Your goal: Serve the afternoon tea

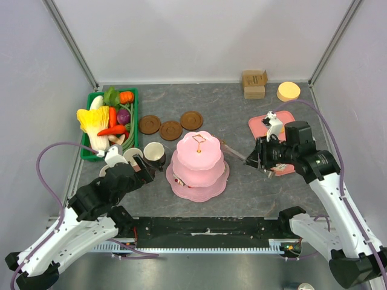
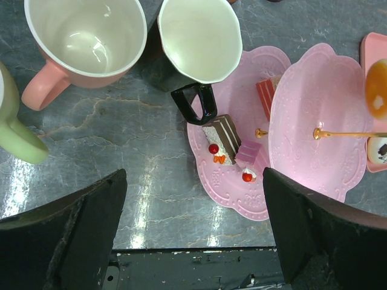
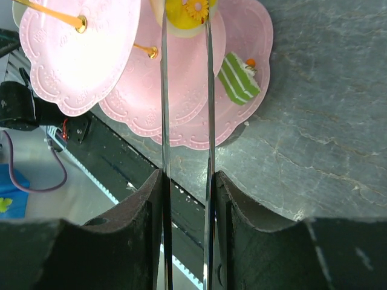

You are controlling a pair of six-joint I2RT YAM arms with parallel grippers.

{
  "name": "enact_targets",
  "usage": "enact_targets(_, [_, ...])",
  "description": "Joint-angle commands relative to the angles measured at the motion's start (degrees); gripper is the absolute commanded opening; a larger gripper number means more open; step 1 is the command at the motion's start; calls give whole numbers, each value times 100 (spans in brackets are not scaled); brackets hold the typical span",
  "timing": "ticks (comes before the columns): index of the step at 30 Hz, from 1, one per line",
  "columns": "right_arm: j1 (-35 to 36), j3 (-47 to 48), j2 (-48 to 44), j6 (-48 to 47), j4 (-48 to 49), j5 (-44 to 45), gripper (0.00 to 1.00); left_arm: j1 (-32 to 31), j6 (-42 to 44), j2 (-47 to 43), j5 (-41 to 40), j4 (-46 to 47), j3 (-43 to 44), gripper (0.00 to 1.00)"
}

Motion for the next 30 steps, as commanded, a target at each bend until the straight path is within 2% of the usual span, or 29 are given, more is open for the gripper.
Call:
enact_targets(1, [240, -52, 143, 16, 364, -274, 37, -11, -143, 13, -204, 45, 54, 99])
enact_targets(8, [767, -52, 398, 227, 610, 269, 39, -20, -135, -39, -213, 80, -8, 99])
enact_targets(20, [1031, -70, 276, 385, 557, 613, 57, -11, -135, -136, -231, 80, -34, 99])
enact_targets(30, [1022, -236, 12, 438, 540, 631, 58, -11, -108, 4, -169, 80, -17, 99])
